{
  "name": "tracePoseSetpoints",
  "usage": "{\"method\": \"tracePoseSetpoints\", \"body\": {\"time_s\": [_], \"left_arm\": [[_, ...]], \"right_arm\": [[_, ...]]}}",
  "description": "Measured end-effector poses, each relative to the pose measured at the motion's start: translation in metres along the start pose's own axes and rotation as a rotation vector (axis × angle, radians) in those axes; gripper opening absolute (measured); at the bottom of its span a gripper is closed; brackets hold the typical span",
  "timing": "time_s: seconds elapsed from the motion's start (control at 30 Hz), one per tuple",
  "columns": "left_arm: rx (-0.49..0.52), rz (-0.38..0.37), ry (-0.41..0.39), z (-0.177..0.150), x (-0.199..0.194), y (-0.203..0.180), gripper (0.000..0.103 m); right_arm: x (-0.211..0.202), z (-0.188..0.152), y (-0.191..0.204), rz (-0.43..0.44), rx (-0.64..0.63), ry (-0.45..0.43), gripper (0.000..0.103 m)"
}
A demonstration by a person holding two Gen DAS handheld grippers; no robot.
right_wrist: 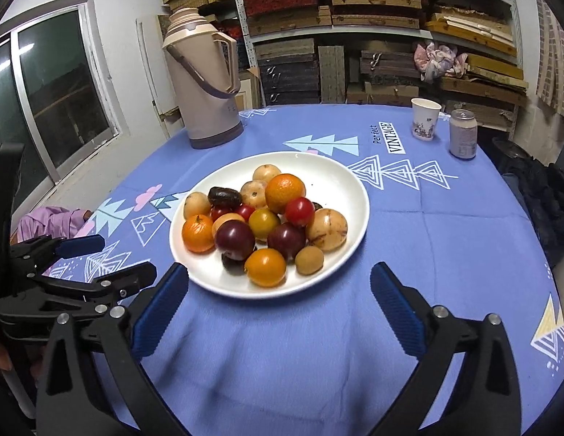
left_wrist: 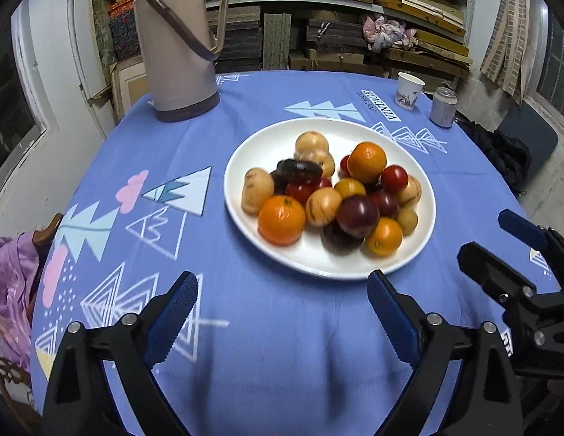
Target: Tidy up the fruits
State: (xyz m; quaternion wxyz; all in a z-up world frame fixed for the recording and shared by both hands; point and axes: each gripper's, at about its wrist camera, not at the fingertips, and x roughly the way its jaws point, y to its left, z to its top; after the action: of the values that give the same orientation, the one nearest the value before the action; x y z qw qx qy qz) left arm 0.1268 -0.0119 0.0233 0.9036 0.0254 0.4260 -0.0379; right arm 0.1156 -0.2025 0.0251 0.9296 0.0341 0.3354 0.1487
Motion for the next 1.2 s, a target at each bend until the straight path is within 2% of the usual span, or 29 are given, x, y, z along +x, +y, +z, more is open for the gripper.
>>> {"method": "tracePoseSetpoints", "body": {"time_s": [0.1,0.4,1.2], "left_arm": [[-0.003,0.007,-0.010,-0.006,-0.007,0.002,0.099],[-0.008,0.006,-0.021,-0.017,-0.022,0.004,0.099],[-0.012,0.016,-0.017,-0.020,-0.023,0.002,0.099]], "right_arm": [[-0.009,-0.006,0.005,-0.010,-0.014,-0.005,0.098],[-0.023,-0.016,0.010,-0.027,-0.025,-0.007,0.098],[-0.018,-0.019,0.010,-0.050,-0.028,0.013,0.098]]}}
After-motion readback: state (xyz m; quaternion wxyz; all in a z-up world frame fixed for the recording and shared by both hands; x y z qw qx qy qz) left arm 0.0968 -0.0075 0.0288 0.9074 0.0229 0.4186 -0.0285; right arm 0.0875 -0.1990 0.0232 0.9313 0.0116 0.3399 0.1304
